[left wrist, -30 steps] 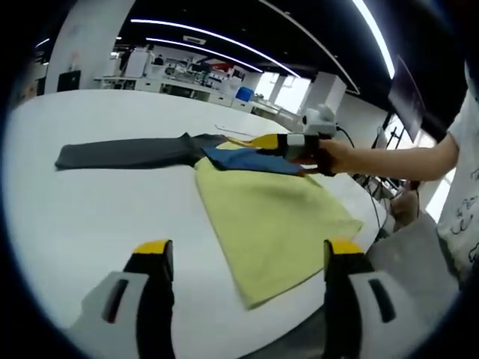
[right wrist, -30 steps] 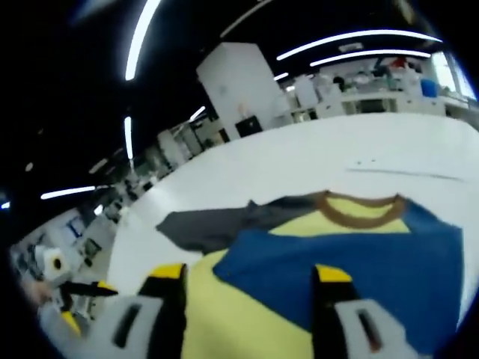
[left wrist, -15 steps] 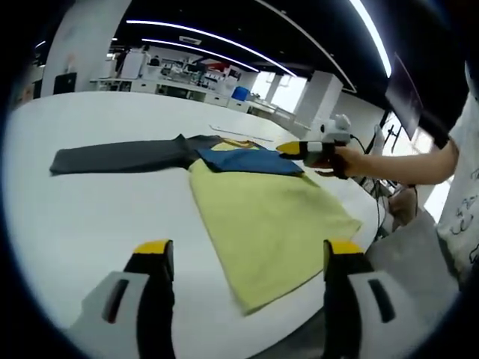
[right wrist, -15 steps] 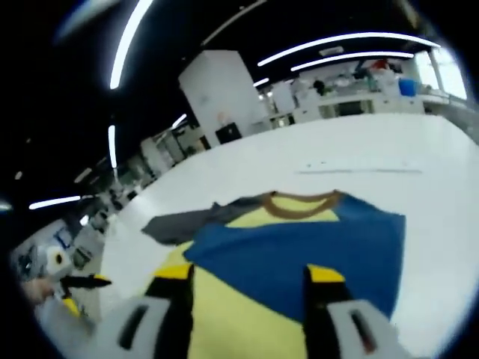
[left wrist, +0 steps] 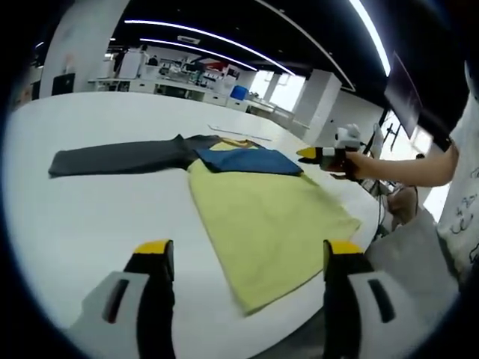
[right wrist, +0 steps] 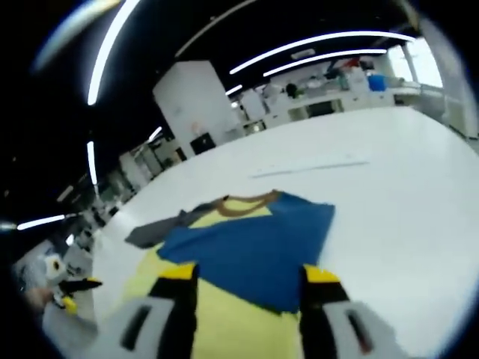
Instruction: Fold the garment on the visible template until the final outline fits inside the template.
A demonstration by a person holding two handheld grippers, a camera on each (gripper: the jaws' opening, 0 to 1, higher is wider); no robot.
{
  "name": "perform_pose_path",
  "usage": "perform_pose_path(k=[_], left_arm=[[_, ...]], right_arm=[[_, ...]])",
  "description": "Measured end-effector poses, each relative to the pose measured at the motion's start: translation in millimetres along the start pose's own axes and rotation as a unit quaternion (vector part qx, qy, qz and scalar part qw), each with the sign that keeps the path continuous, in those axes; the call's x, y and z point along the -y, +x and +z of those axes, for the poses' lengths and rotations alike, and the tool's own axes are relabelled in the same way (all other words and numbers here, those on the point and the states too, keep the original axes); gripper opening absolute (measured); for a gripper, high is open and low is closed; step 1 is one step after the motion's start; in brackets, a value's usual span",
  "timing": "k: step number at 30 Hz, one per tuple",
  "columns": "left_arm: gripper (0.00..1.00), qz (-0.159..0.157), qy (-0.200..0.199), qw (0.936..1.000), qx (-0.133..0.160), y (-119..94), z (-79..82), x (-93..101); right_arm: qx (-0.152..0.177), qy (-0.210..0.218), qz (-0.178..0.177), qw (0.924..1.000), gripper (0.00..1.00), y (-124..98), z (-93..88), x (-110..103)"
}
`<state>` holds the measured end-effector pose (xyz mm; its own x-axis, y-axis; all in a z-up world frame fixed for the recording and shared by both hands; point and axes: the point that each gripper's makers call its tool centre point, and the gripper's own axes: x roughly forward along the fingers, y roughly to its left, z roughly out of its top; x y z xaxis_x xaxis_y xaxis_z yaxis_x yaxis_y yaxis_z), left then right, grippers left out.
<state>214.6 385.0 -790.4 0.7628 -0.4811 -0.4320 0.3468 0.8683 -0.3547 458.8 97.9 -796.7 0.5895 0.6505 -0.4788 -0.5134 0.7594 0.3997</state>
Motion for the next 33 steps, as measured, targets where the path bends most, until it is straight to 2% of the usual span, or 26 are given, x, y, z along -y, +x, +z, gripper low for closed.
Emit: perform_pose_path(k=[5, 6, 9, 12, 15, 25, 33], left_arm=[[0.79, 0.004, 0.0, 1.0, 0.0, -2, 0.6, 0.2], [0.79, 0.004, 0.0, 1.0, 0.0, -2, 0.5, 0.1], [0.79, 0.005, -0.001, 1.0, 0.0, -3, -1.1, 1.3], [0.79, 0.005, -0.002, 1.0, -0.001, -3, -2.3, 1.6], [0.79, 0.006, -0.004, 1.0, -0.001, -3, -2.7, 1.1], [0.79, 0.013, -0.007, 0.9999, 0.0, -7, -4.1, -2.9], [0.79, 0.018, -0.011, 0.9998, -0.004, -9, -8.3, -4.4]], right_arm=[[-0.019, 0.011, -0.005, 0.9997, 0.39, -16, -11.7, 21], [-0.021, 0.016, -0.007, 0.9996, 0.37, -18, -14.4, 20], [-0.026, 0.032, -0.015, 0.999, 0.23, -27, -17.8, 34], [-0.034, 0.048, -0.02, 0.9981, 0.18, -32, -25.5, 35], [-0.043, 0.045, -0.02, 0.9979, 0.13, -31, -32.5, 38], [-0.062, 0.05, -0.023, 0.9965, 0.09, -18, -47.0, 34], [-0.059, 0.065, -0.022, 0.9959, 0.03, -13, -47.4, 33]])
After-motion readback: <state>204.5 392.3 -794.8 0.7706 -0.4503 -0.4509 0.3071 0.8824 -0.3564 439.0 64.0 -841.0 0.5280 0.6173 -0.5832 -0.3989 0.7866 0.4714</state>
